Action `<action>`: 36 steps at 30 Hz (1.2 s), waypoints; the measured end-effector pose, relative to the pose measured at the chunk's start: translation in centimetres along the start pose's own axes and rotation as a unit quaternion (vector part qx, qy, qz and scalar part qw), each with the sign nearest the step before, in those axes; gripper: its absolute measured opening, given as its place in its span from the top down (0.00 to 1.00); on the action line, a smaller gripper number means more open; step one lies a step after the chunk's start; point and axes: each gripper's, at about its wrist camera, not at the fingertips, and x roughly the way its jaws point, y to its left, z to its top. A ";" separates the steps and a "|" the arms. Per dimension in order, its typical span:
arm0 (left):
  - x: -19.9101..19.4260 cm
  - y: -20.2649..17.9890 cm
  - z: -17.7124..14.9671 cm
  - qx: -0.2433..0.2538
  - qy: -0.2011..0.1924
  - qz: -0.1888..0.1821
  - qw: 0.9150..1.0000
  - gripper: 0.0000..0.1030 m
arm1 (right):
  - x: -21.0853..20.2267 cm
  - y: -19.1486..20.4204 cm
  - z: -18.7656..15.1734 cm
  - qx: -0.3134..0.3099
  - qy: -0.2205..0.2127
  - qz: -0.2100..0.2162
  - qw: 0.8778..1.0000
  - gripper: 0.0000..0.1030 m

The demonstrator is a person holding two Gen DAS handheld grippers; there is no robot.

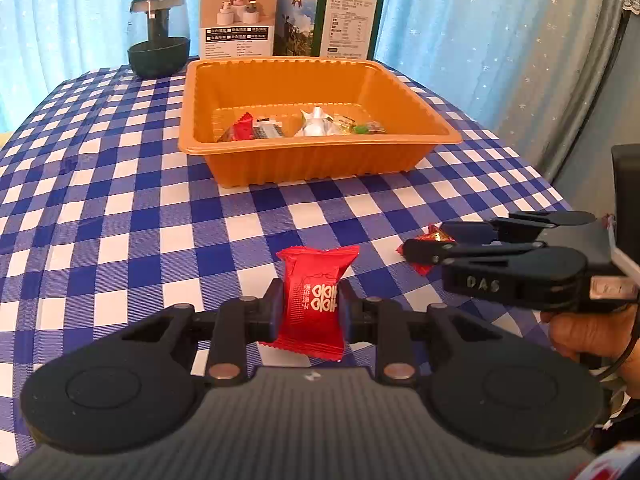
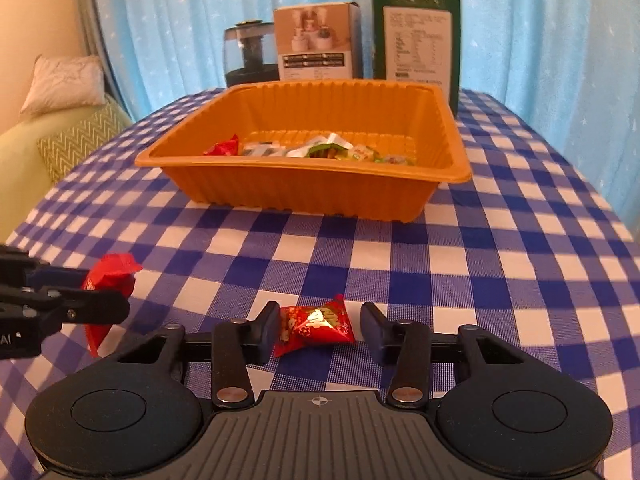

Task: Organize snacks
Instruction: 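Close the right tool on the small red candy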

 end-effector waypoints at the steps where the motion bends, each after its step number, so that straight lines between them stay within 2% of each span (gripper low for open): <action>1: 0.1 -0.1 0.0 0.001 0.000 0.000 1.000 0.76 | 0.0 0.2 -0.1 -0.010 0.000 -0.003 1.000 0.62; 7: 0.2 -0.3 -0.1 0.003 0.003 -0.001 1.000 0.76 | -0.1 1.0 -0.4 -0.029 -0.002 -0.013 0.999 0.68; 8: 0.3 -0.4 -0.1 0.004 0.004 -0.002 1.000 0.76 | -0.1 1.1 -0.4 -0.030 -0.002 -0.019 0.999 0.74; 14: 0.3 -0.7 -0.2 0.008 0.005 -0.003 1.000 0.76 | -0.7 1.5 -0.6 -0.028 -0.004 -0.017 0.999 0.74; 22: 0.2 -0.8 -0.2 0.008 0.002 -0.004 1.000 0.76 | -1.7 1.2 -0.4 0.007 -0.008 -0.004 1.000 0.74; 28: -0.3 -0.9 -0.1 0.000 -0.006 -0.003 1.000 0.76 | -3.3 1.4 0.1 0.008 -0.025 -0.003 1.000 0.74; 36: -1.6 -1.9 0.1 -0.006 -0.014 0.005 1.000 0.76 | -5.1 1.8 0.8 0.023 -0.025 -0.006 0.999 0.74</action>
